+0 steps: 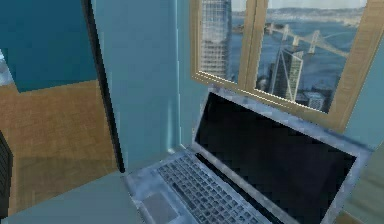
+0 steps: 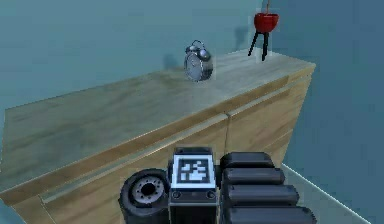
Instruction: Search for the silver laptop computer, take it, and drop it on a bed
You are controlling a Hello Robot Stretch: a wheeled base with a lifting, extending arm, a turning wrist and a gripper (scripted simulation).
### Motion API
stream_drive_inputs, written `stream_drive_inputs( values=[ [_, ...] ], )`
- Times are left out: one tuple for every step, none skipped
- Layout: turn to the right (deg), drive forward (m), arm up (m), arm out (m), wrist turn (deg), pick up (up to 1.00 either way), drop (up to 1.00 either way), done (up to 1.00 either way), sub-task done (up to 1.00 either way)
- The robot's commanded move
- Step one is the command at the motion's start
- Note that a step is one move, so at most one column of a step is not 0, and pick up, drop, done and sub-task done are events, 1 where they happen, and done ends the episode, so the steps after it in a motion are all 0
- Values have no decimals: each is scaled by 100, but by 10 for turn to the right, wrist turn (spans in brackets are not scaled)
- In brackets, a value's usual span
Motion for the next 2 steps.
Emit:
stream_drive_inputs(
  values=[
    [-450,0,0,0,0,0,0,0,0],
    [-450,0,0,0,0,0,0,0,0]
  ],
)
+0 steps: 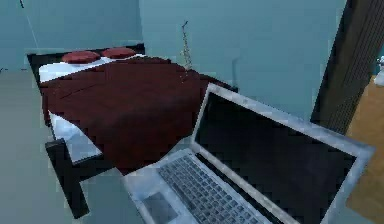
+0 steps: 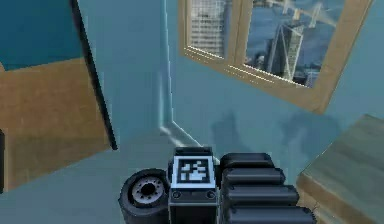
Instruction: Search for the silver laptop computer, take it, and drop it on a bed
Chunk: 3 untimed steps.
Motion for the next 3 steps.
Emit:
stream_drive_inputs(
  values=[
    [-360,0,0,0,0,0,0,0,0],
    [0,5,0,0,0,0,0,0,0],
    [-330,0,0,0,0,0,0,0,0]
  ],
)
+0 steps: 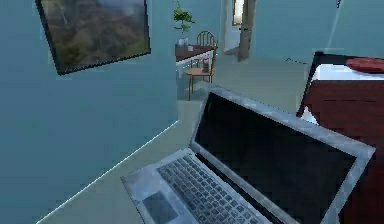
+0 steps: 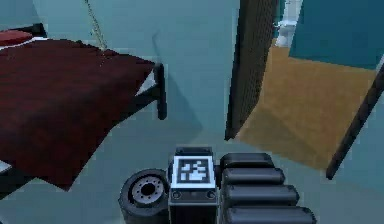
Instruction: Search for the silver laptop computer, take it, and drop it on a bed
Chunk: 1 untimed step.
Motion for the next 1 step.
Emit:
stream_drive_inputs(
  values=[
    [0,100,0,0,0,0,0,0,0]
  ],
)
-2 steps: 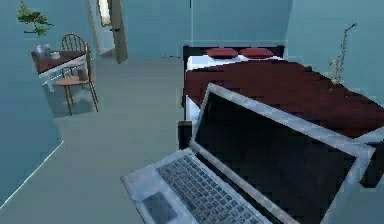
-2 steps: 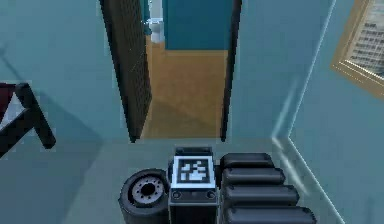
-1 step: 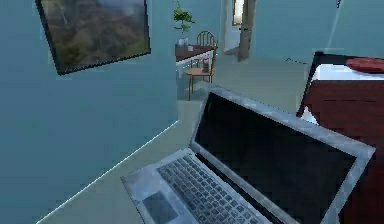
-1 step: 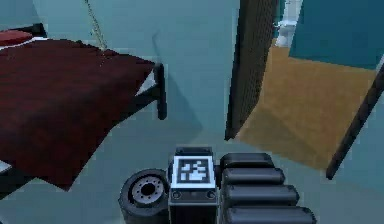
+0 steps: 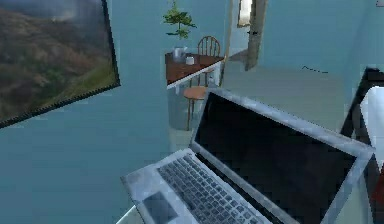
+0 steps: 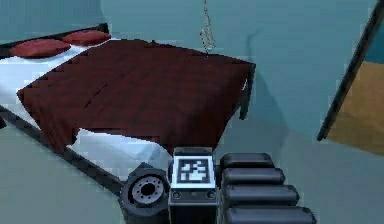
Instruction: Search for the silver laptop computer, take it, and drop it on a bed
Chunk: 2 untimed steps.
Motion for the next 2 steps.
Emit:
stream_drive_inputs(
  values=[
    [-30,0,0,0,0,0,0,0,0],
    [0,35,0,0,0,0,0,0,0]
  ],
)
